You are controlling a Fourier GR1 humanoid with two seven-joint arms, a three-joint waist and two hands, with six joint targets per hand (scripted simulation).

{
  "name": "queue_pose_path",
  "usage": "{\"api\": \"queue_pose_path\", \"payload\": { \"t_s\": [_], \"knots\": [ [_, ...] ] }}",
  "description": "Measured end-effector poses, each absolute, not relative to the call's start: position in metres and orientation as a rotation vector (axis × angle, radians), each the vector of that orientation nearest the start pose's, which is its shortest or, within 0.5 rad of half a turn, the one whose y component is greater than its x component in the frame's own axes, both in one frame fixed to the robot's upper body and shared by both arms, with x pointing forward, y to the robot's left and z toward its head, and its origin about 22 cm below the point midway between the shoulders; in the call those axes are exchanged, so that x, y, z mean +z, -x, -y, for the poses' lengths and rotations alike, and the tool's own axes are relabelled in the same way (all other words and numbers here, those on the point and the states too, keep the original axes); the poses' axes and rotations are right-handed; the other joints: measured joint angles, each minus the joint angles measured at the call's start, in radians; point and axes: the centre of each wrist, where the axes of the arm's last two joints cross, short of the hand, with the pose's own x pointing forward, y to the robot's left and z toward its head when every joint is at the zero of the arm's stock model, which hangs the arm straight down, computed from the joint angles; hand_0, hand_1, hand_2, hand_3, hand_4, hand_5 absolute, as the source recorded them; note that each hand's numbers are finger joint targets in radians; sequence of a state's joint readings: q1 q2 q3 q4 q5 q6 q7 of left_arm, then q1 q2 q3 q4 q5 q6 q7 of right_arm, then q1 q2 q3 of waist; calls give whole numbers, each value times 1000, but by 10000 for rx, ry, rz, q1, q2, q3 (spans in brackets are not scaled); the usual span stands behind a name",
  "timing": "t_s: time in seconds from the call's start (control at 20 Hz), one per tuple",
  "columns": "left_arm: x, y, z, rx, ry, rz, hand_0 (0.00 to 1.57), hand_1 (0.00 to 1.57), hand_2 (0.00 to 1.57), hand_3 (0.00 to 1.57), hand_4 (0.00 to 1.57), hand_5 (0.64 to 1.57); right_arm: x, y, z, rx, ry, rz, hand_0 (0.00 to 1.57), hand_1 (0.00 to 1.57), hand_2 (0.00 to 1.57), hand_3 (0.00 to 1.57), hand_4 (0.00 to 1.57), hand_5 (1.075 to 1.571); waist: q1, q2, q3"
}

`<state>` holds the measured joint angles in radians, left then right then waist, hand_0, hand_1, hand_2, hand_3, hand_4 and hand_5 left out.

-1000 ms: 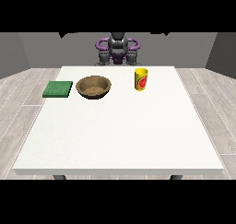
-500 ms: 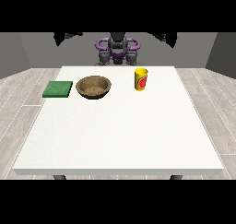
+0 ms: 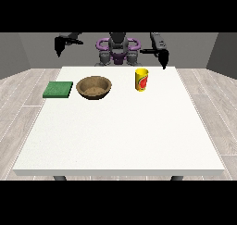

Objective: Pick the cup and pour the ball into the bowl, then pick the bowl and place it on the pad

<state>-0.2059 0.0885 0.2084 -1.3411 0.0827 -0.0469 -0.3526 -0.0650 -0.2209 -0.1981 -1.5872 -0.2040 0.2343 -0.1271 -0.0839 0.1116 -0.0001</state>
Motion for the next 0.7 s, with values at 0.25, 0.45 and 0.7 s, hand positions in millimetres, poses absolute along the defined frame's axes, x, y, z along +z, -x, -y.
{"api": "queue_pose_path", "payload": {
  "t_s": [0.25, 0.45, 0.7],
  "knots": [
    [-28, -298, -258, 1069, -1004, 19351, 0, 0, 0, 0, 0, 1530, 50, -262, 324, 887, -581, 18785, 0, 0, 0, 0, 0, 1570, -319, 669, -2],
    [-42, -309, -254, 1030, -1118, 19493, 0, 0, 0, 0, 0, 1517, 47, -267, 335, 892, -634, 18953, 0, 0, 0, 0, 0, 1570, -373, 1013, -2],
    [-64, -315, -256, 899, -1271, 19512, 0, 0, 0, 0, 0, 1520, 41, -271, 333, 907, -723, 18973, 0, 0, 0, 0, 0, 1571, -363, 1186, -3]
  ]
}}
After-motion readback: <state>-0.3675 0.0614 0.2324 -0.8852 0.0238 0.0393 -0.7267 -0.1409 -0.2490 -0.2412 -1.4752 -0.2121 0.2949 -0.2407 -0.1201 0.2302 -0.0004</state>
